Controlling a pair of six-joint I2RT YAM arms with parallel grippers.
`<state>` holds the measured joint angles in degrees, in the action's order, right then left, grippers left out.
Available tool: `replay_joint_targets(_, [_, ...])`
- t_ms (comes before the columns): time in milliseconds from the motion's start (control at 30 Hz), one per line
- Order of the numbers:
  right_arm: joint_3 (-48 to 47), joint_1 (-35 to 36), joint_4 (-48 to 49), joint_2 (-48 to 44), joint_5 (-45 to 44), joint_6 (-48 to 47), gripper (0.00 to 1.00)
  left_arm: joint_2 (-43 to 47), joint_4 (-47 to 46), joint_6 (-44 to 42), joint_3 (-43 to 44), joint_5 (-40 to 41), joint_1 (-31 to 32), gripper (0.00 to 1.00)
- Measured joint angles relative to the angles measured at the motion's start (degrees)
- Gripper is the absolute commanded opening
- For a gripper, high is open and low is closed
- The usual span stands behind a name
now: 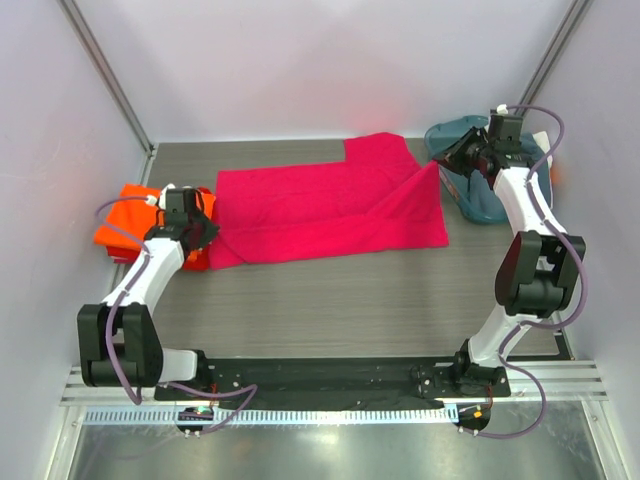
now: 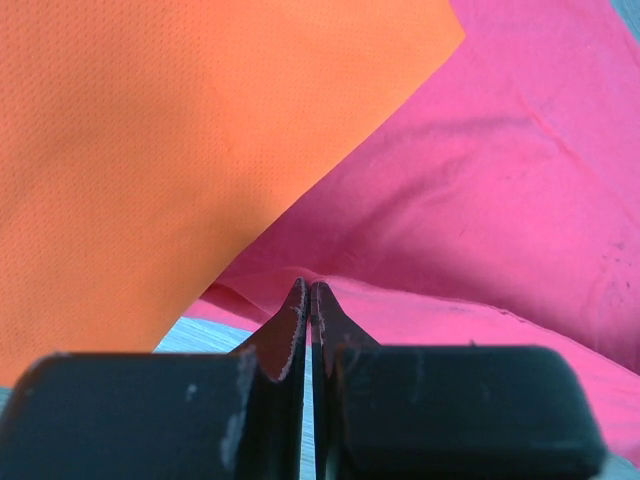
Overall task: Fold and stack the t-shirts
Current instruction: Fold the tshirt
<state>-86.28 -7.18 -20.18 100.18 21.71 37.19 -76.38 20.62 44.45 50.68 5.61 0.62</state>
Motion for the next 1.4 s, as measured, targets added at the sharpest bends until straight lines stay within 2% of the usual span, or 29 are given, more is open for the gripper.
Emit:
replay_joint_targets(1100, [-10.1,0.7,0.0,12.1,0.5,1.3,0.03,-11.4,0.2,-1.5,8.3,0.7,0.0,0.0])
replay_joint_targets(1133, [-10.2,0.8,0.0,12.4,0.5,1.4,0.08,-11.8,0.2,-1.5,8.4,0.7,0.0,0.01])
replay_joint_targets(1167, [-10.4,0.8,0.0,12.7,0.5,1.6,0.19,-12.0,0.2,-1.5,8.4,0.6,0.0,0.03])
replay_joint_targets(1200, [-10.6,0.9,0.0,13.1,0.5,1.8,0.46,-12.2,0.2,-1.6,8.4,0.6,0.0,0.13])
replay_joint_targets(1267, [-11.0,1.0,0.1,13.7,0.4,2.2,0.56,-12.6,0.4,-2.2,8.5,0.2,0.0,0.21])
replay_joint_targets(1300, [-11.0,1.0,0.0,13.8,0.4,2.2,0.59,-12.7,0.6,-2.3,8.5,0.0,0.0,0.29])
replay_joint_targets(1367, [-10.9,1.0,0.0,13.8,0.4,2.1,0.6,-12.6,0.8,-2.7,8.5,-0.3,0.0,0.36])
replay_joint_targets(1400, [-10.6,1.0,0.2,13.6,0.3,2.0,0.61,-12.5,0.9,-2.8,8.5,-0.5,0.0,0.44])
